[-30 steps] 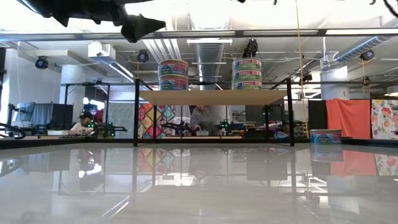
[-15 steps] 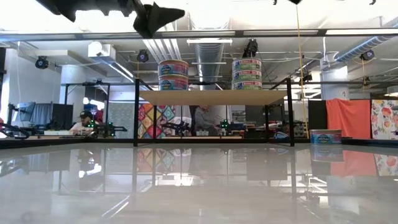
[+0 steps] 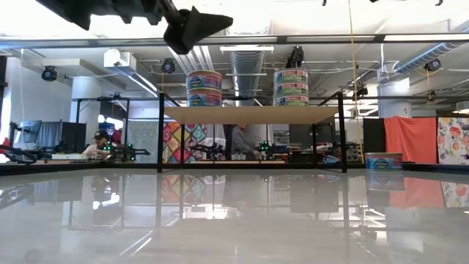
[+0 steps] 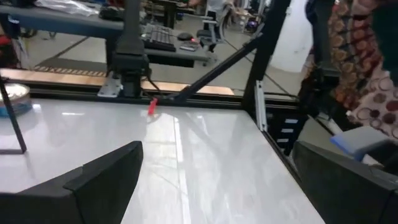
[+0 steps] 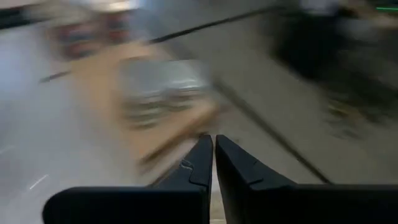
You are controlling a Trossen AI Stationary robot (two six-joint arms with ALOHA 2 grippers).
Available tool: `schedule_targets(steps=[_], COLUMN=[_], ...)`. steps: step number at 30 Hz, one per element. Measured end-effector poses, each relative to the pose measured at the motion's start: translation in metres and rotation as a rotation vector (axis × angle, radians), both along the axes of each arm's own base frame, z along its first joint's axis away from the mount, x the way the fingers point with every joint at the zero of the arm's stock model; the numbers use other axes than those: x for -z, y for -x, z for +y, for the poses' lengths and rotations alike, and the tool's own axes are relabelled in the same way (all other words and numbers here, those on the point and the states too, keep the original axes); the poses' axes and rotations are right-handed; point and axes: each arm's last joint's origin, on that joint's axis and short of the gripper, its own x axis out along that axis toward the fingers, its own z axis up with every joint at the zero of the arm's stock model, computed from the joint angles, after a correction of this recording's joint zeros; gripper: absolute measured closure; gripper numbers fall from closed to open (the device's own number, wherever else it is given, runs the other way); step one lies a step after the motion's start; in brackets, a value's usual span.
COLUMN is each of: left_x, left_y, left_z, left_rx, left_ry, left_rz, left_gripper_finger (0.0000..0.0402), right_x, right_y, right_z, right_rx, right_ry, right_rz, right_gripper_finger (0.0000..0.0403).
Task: Stack canned seafood by type on shelf
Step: Stack the blue-pink tuna can on top of the blue-pink tuna can
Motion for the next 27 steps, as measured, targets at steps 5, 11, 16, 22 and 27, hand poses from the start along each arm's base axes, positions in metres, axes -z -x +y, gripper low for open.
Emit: schedule_targets(steps=[5,11,16,22,27], left_x=[0.011,0.020,0.024,0.026,0.027], left_y=[-0.009,-0.019,-0.022,-0.023,-0.022], left_z=[-0.008,-0.012,-0.013,-0.013,-0.014], left_rx=[-0.039,-0.041,-0.039,-0.045,-0.041], left_ry=[0.018,0.028,0.030,0.002,-0.013], left_rz=[-0.024,-0.081,-0.091,-0.086,-0.084], left_gripper_finger=[0.0003,0.0003,0.0003,0.0003,0.0003], right_x=[-0.003,0.011,0.022,0.037,0.070], right_y=[0.031,0.014,0.000,-0.010,-0.032], right_z=[-0.009,-0.027,-0.050,-0.082,-0.119], right_rx=[0.231,0.467,0.531,0.540,0.342], right_ry=[0.041,-0.006,-0.108,-0.291,-0.487], right_rz=[-0.057,0.082,0.212,0.300,0.377], right_gripper_finger=[0.0390,0.0390,0.0390,0.0390,0.0390])
